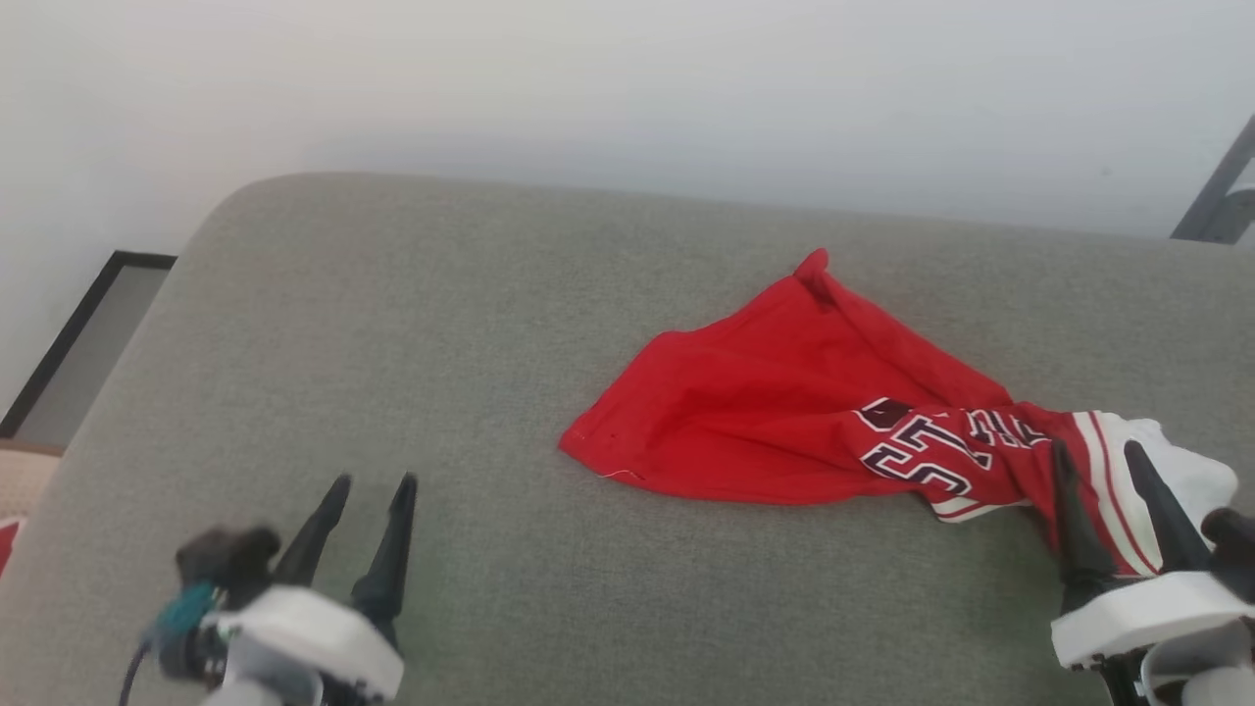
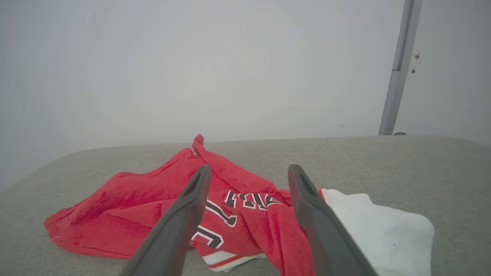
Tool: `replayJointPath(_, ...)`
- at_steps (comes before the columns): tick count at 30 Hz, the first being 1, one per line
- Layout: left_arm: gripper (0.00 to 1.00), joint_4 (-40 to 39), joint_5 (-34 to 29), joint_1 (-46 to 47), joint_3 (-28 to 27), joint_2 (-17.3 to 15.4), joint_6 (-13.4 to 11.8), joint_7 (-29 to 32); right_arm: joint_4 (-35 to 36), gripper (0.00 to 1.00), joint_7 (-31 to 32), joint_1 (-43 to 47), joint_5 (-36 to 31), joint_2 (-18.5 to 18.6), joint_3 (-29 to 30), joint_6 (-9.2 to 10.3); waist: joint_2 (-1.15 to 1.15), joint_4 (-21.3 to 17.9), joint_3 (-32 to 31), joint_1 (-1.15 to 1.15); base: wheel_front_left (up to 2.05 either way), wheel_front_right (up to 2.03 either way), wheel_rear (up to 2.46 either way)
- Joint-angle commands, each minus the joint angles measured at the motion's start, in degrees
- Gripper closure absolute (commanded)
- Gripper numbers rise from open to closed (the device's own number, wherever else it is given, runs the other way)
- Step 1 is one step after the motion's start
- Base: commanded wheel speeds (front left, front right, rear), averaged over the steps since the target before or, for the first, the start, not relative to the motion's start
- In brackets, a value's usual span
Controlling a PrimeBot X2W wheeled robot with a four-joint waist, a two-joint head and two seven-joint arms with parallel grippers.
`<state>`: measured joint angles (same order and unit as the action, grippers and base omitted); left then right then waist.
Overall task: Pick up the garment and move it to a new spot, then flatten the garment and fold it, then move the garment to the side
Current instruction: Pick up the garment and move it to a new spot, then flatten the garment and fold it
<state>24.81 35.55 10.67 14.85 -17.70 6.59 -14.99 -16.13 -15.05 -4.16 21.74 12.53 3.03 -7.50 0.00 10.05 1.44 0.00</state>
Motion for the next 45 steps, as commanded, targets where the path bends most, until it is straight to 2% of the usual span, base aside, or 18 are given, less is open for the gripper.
replayJointPath(1, 0.00, -1.28, -1.27, -1.92, -1.67, 0.71, 0.32, -0.25, 0.63, 0.00, -0.13, 0.61, -0.22, -0.28, 0.28, 0.02, 0.00, -0.38, -0.25, 0.00, 0.00, 0.00, 0.00)
replayJointPath(6, 0.00, -8.30, -7.53, -8.39, -10.48, 4.36, 0.82, -0.25, 2.68, 0.00, -0.14, 2.04, -0.57, -0.87, 2.12, 0.02, 0.00, -1.04, -0.90, 0.00, 0.00, 0.00, 0.00)
replayJointPath(10, 0.00, -13.48, -11.52, -11.27, -14.09, 5.80, 0.95, -0.25, 4.63, 0.00, -0.13, 2.84, -1.02, -1.48, 2.95, 0.02, 0.00, -1.39, -1.13, 0.00, 0.00, 0.00, 0.00)
replayJointPath(23, 0.00, -15.32, -15.40, -14.40, -14.89, 7.19, 0.95, -0.26, 4.90, 0.00, -0.13, 3.40, -1.30, -2.59, 2.67, 0.02, 0.00, -1.82, -0.50, 0.00, 0.00, 0.00, 0.00)
replayJointPath(32, 0.00, -15.41, -14.89, -13.82, -14.87, 7.73, 0.96, -0.26, 3.74, 0.00, 0.26, 1.79, -0.11, -1.32, 1.89, 0.02, 0.00, -2.03, -0.04, 0.00, 0.00, 0.00, 0.00)
replayJointPath(34, 0.00, -15.44, -14.72, -13.44, -15.04, 8.07, 0.96, -0.26, 3.52, 0.00, 1.50, 0.48, 1.58, -0.33, 1.75, 0.02, 0.00, -2.22, 0.36, 0.00, 0.00, 0.00, 0.00)
replayJointPath(37, 0.00, -15.55, -14.62, -12.96, -15.21, 8.61, 0.96, -0.26, 3.40, 0.00, 5.57, -1.58, 3.64, 3.06, 0.63, 0.02, 0.00, -2.56, 1.59, 0.00, 0.00, 0.00, 0.00)
replayJointPath(44, 0.00, -15.31, -14.48, -10.84, -14.76, 9.97, 0.96, -0.26, 2.96, 0.00, 24.81, -7.57, 7.56, 15.06, -2.98, 0.02, 0.00, -2.61, 6.08, 0.00, 0.00, 0.00, 0.00)
replayJointPath(45, 0.00, -15.31, -14.48, -10.84, -14.76, 9.97, 0.96, -0.26, 2.96, 0.00, 24.81, -7.57, 7.56, 15.06, -2.98, 0.02, 0.00, -2.61, 6.08, 0.00, 0.00, 0.00, 0.00)
